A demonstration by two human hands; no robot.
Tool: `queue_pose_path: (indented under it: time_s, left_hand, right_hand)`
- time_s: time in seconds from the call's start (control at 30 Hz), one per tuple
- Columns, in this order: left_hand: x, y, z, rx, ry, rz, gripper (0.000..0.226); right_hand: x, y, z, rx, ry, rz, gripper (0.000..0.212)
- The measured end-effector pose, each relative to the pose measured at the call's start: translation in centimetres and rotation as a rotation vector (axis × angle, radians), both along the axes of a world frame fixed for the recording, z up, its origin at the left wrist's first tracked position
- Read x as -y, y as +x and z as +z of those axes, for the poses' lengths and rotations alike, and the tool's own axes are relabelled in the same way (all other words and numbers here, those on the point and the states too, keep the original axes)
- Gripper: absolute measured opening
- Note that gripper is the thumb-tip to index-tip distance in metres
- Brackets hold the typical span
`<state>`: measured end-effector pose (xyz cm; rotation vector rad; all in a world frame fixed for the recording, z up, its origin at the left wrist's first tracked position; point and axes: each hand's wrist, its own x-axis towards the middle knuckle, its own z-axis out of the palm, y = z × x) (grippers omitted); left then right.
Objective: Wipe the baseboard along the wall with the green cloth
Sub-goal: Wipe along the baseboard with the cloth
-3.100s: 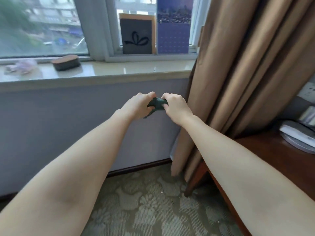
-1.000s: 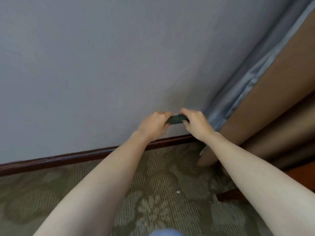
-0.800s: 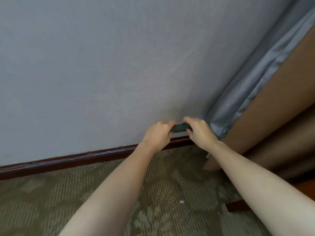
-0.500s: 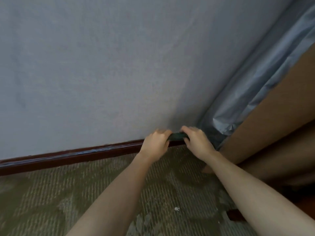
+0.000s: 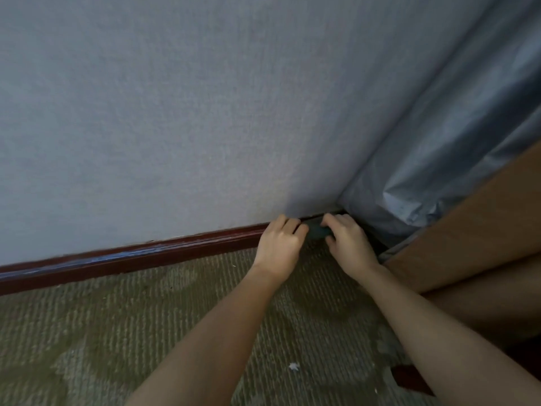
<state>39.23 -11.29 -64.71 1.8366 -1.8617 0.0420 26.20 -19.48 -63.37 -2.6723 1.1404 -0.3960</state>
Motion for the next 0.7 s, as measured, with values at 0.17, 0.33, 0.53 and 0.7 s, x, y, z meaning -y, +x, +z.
queue_pose_path:
  time_s: [0.17,0.33,0.53,0.7]
  left_hand:
    - [2.1,-0.8,-1.5,-0.027,-0.004,0.001,0.036]
    - [4.3,-1.3,-2.5,0.012,-0.033,0.017,0.022]
    - [6.3,-2.3,-3.8,0.104,-0.018,-0.033,0.011]
    - [7.3,-2.2,-4.5,0.268,-0.049,-0.119,0.011]
  right_hand:
    - [2.0,-0.8,-1.5,0.025,0.022,-0.045,0.024]
    - [4.0,-1.0,-2.4,0.015,0.024,-0.077,0.022]
    - [5.6,-1.7,-3.4,-0.055,0.020,-0.078,0.019]
    - [6.2,-1.3,-4.2,-0.022,0.015,-0.081,0.020]
